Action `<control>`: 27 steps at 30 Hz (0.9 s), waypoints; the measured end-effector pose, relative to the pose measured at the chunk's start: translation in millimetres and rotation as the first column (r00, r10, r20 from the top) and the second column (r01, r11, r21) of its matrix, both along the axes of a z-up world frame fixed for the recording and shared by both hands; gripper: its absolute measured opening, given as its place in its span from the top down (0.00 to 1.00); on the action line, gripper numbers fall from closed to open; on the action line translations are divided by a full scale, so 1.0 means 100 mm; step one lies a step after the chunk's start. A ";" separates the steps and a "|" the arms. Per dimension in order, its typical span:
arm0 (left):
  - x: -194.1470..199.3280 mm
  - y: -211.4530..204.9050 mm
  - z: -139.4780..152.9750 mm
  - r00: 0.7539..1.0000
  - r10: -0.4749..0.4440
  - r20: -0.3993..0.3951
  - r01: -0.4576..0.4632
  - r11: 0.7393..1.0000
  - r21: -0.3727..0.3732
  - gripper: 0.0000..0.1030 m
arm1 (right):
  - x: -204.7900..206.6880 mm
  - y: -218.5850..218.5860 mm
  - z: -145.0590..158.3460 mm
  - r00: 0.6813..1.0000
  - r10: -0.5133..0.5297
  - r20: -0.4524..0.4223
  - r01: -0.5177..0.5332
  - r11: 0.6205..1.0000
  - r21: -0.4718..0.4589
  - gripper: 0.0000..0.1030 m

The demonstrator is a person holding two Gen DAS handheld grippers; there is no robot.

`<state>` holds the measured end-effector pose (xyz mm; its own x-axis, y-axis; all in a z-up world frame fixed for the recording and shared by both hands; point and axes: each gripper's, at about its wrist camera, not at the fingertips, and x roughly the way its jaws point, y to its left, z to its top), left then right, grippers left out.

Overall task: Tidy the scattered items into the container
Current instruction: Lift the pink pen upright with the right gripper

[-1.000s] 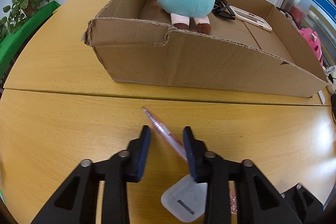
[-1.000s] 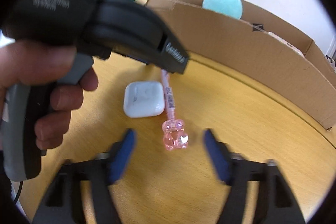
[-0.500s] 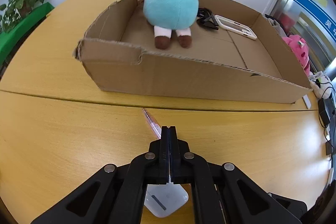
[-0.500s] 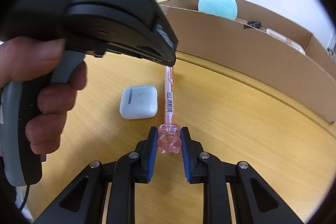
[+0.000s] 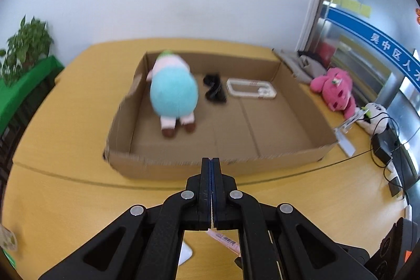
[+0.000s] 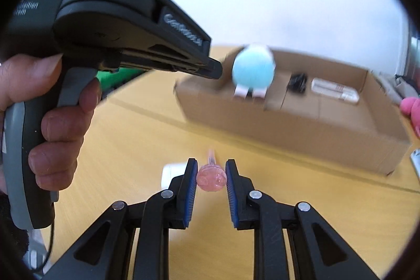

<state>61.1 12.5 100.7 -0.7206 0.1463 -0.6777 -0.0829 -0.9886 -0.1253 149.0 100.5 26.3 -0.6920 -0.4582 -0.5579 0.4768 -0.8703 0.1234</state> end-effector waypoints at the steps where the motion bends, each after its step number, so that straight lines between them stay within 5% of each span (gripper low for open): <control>1: 0.00 0.03 0.09 1.000 -0.007 -0.018 0.007 1.000 -0.006 1.00 | -0.05 0.03 0.07 1.000 -0.008 -0.013 0.008 1.000 -0.013 0.80; 8: -0.08 0.15 0.42 0.999 -0.022 -0.046 0.022 1.000 0.001 1.00 | -0.26 0.29 0.16 0.998 -0.062 0.007 0.063 0.997 -0.050 0.80; 14: -0.10 0.14 -0.20 0.985 -0.030 0.170 0.012 0.994 0.109 1.00 | -0.25 0.53 -0.06 0.992 -0.082 0.099 0.087 0.995 -0.040 0.80; 21: -0.17 0.30 -1.22 0.889 -0.090 0.449 -0.037 0.963 0.268 0.99 | -0.24 0.71 -0.54 0.954 -0.083 0.289 0.095 0.995 -0.026 0.80; 24: -0.25 0.48 -1.41 0.855 -0.102 0.508 -0.039 0.965 0.261 0.88 | -0.24 0.70 -0.64 0.940 -0.101 0.326 0.110 0.994 -0.008 0.80; 27: -0.31 0.51 -1.41 0.858 -0.116 0.501 -0.041 0.956 0.292 0.72 | -0.27 0.78 -0.71 0.922 -0.114 0.370 0.138 0.990 -0.040 0.80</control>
